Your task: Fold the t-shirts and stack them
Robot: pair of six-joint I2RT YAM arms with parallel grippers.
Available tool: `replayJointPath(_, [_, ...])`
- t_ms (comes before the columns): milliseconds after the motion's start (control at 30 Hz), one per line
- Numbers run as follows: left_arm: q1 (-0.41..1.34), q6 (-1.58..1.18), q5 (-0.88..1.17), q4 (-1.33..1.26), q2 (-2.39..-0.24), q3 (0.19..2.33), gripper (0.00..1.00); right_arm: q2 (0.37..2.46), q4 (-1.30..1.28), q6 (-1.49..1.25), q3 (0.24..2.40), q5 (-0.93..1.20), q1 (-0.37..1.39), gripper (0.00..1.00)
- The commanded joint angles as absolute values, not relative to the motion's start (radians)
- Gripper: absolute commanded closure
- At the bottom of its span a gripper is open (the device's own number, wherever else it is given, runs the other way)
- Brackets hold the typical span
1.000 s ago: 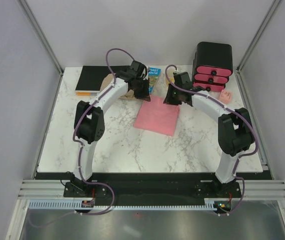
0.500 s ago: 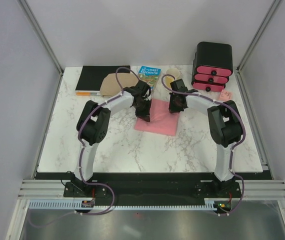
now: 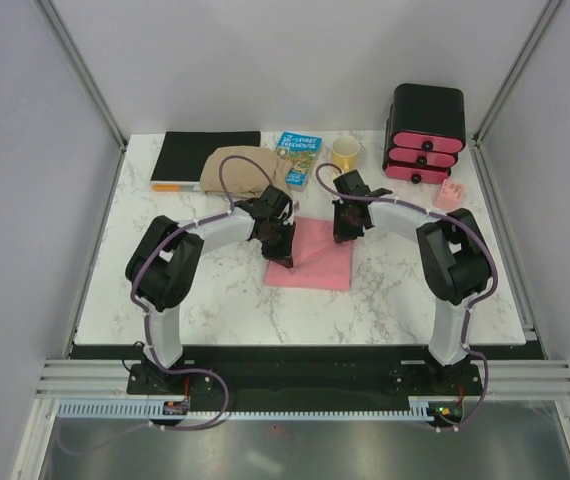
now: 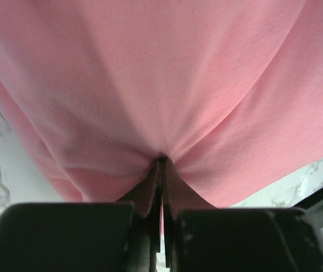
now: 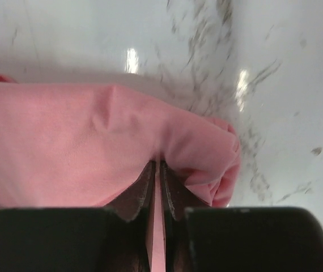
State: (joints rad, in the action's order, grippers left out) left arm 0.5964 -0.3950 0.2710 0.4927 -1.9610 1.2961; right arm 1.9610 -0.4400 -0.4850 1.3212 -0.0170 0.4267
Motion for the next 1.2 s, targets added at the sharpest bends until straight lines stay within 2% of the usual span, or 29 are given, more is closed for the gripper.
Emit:
replayJointPath(0, [0.621,-0.413,0.232,0.614,-1.89,1.163,0.98,1.87,-0.526,-0.483,1.238,-0.041,0.477,0.87])
replayJointPath(133, [0.647,-0.428,0.255,0.614,-1.8,1.095,0.98,1.799,-0.531,-0.508,1.167,-0.041,0.521,0.85])
replayJointPath(233, [0.652,-0.445,0.284,0.614,-1.712,1.075,0.97,1.737,-0.523,-0.514,1.146,-0.037,0.537,0.73])
replayJointPath(300, [0.652,-0.446,0.281,0.621,-1.674,1.103,0.85,1.686,-0.534,-0.505,1.176,-0.034,0.54,0.58])
replayJointPath(333, [0.649,-0.448,0.273,0.633,-1.642,1.121,0.77,1.666,-0.543,-0.506,1.192,-0.038,0.538,0.56])
replayJointPath(400, [0.646,-0.437,0.253,0.667,-1.617,1.198,0.7,1.608,-0.571,-0.503,1.241,-0.057,0.538,0.53])
replayJointPath(433, [0.638,-0.43,0.242,0.679,-1.6,1.224,0.63,1.588,-0.581,-0.505,1.255,-0.058,0.537,0.52])
replayJointPath(533, [0.606,-0.402,0.212,0.721,-1.582,1.307,0.55,1.516,-0.63,-0.523,1.263,-0.061,0.537,0.45])
replayJointPath(700, [0.523,-0.391,0.232,0.719,-1.554,1.237,0.53,1.402,-0.594,-0.574,1.057,0.075,0.537,0.41])
replayJointPath(800, [0.491,-0.388,0.232,0.69,-1.542,1.158,0.5,1.327,-0.493,-0.636,0.895,0.13,0.537,0.42])
replayJointPath(833, [0.486,-0.387,0.229,0.684,-1.539,1.143,0.46,1.315,-0.468,-0.644,0.859,0.159,0.537,0.41])
replayJointPath(867, [0.486,-0.393,0.219,0.678,-1.536,1.119,0.45,1.289,-0.441,-0.659,0.801,0.16,0.535,0.36])
replayJointPath(1167, [0.485,-0.411,0.209,0.673,-1.488,1.045,0.44,1.224,-0.358,-0.673,0.646,0.149,0.537,0.32])
